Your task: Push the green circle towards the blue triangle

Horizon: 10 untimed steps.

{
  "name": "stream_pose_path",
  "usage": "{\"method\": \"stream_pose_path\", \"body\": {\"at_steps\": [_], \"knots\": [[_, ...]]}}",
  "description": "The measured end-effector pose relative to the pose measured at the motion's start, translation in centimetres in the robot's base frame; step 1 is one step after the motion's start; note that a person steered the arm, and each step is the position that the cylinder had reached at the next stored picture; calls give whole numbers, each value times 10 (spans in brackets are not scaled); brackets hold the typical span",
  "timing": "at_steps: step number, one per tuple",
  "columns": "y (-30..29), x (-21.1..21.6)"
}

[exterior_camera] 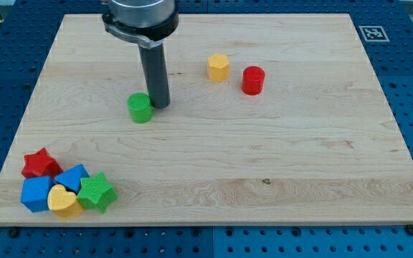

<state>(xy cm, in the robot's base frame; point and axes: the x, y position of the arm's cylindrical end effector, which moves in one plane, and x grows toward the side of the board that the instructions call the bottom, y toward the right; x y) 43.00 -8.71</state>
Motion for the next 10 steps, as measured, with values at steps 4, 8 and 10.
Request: {"method": "stream_pose_path", "body": {"at_steps": [4, 8, 10], "knots": [[-25, 8], [-25, 18], [-38, 7]]}}
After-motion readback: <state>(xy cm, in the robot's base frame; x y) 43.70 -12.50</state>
